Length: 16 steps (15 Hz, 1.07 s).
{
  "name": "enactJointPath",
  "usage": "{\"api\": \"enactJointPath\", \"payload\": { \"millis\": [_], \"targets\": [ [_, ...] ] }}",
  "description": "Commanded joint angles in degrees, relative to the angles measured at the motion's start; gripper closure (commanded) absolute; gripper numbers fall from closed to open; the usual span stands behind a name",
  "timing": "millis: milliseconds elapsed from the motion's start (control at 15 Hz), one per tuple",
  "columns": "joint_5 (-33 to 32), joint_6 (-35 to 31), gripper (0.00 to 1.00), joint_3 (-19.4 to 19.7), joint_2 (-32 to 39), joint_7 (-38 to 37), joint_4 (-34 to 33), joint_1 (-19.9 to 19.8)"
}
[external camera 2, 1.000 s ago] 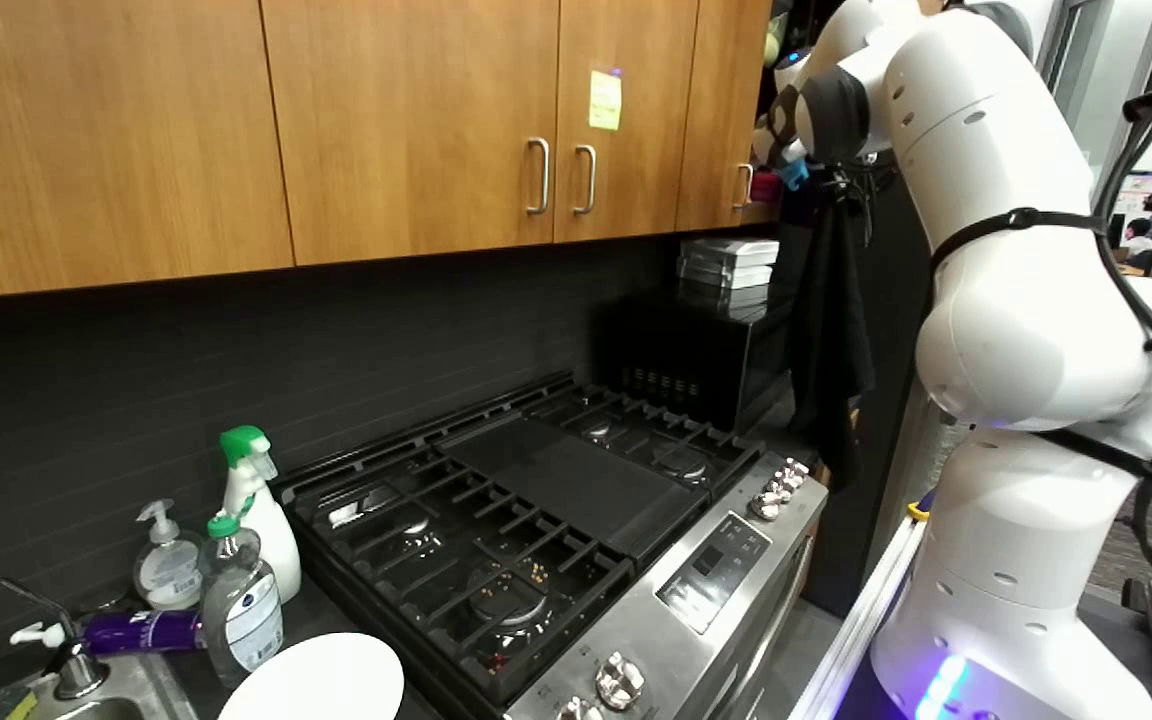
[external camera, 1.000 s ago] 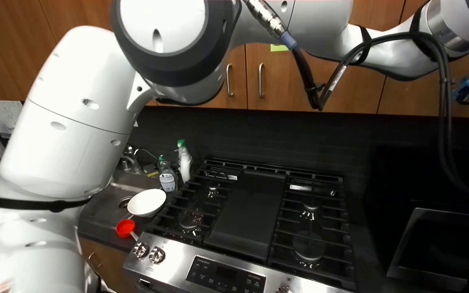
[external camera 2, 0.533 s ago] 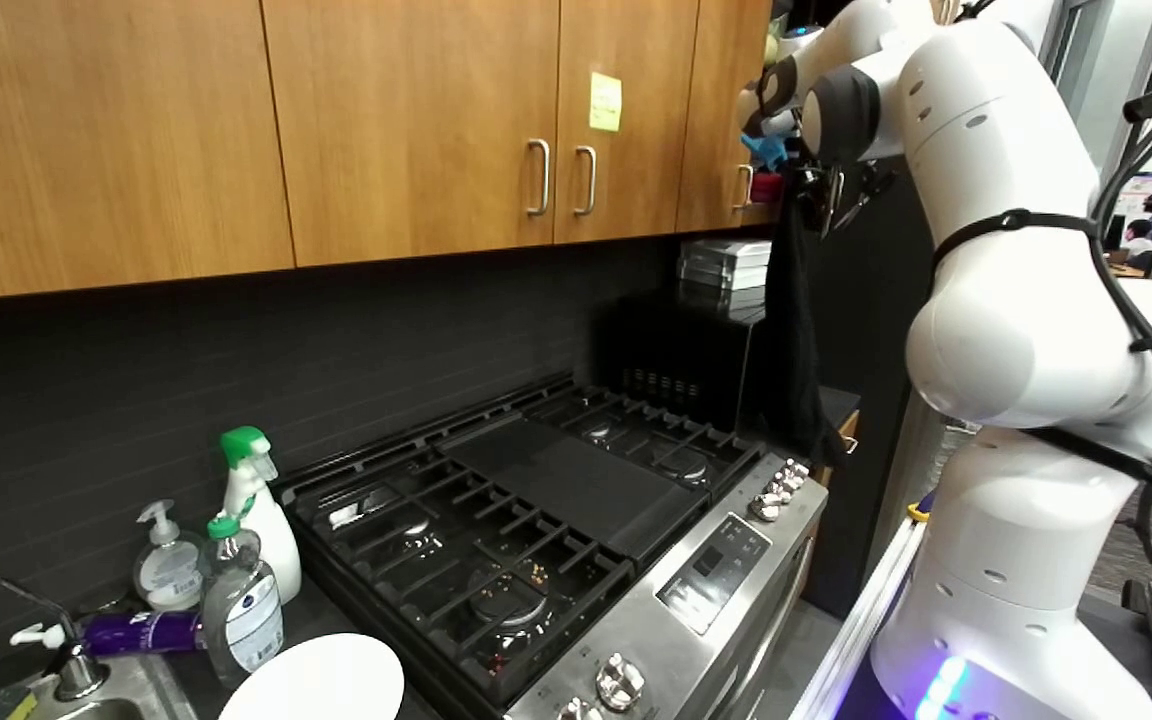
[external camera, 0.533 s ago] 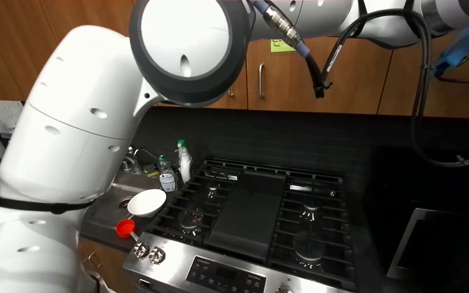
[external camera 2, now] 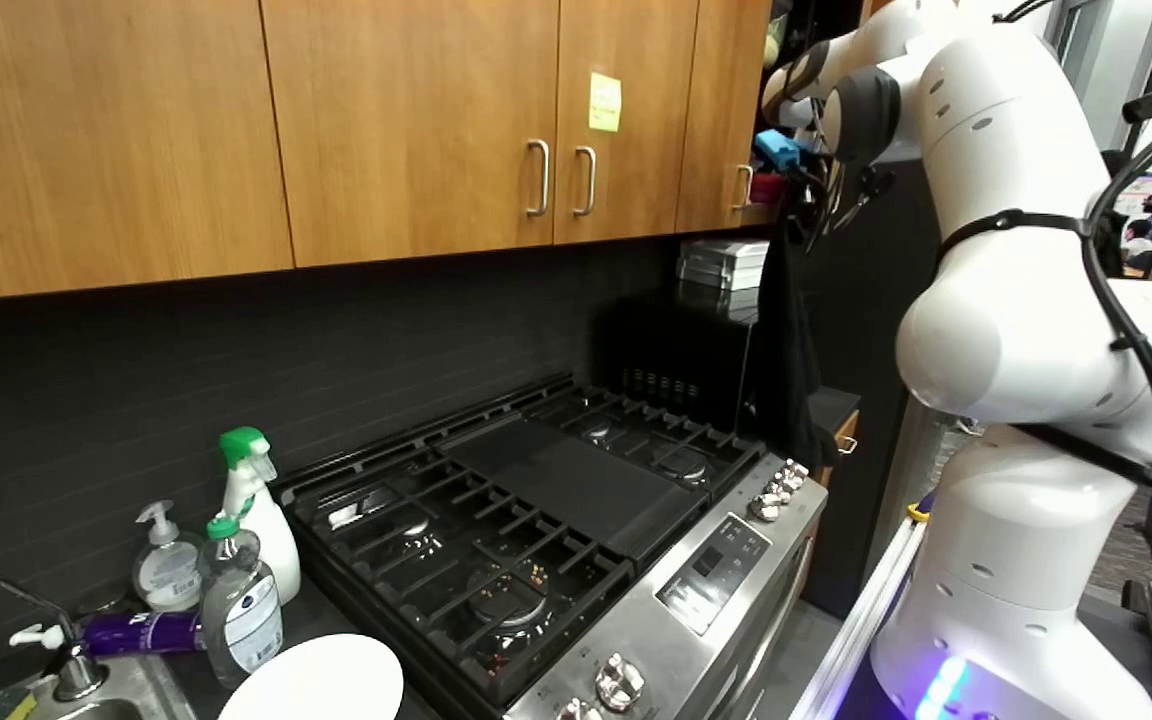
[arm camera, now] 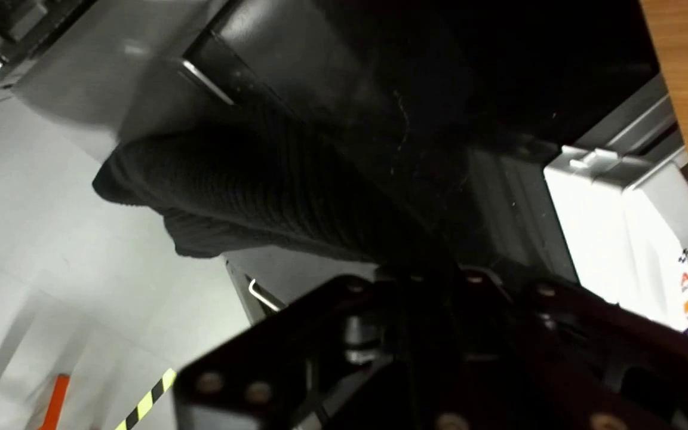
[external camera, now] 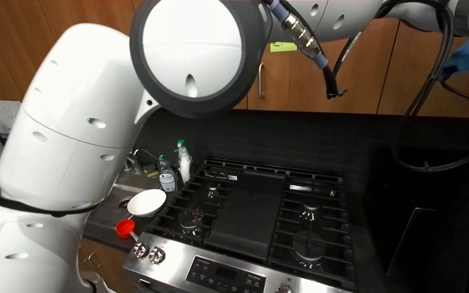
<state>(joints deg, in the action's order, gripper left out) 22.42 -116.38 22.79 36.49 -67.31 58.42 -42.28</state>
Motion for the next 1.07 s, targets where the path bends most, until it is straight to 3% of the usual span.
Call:
{"api": "enactJointPath", "payload": {
  "millis": [0,133,267,533,733,1000],
  "targets": [
    [9.4,0.1,0.99,-5.0,-1.6,5.9,1.6,-3.9],
    [12.4,0.8,0.99,-6.1,-1.5,8.3,1.9,-5.0],
    [8.1,1.5,0.99,-3.8,-2.1,7.8,3.6,-3.1],
    [-5.3,-5.4,0.99,2.6,-4.9,3.7,11.3,3.1],
    [-11.9,-7.4,0.99,5.7,-7.0,1.6,16.4,6.6],
    [-16.4,-0.2,0.99,7.1,-10.0,2.4,21.0,8.7]
  ]
}}
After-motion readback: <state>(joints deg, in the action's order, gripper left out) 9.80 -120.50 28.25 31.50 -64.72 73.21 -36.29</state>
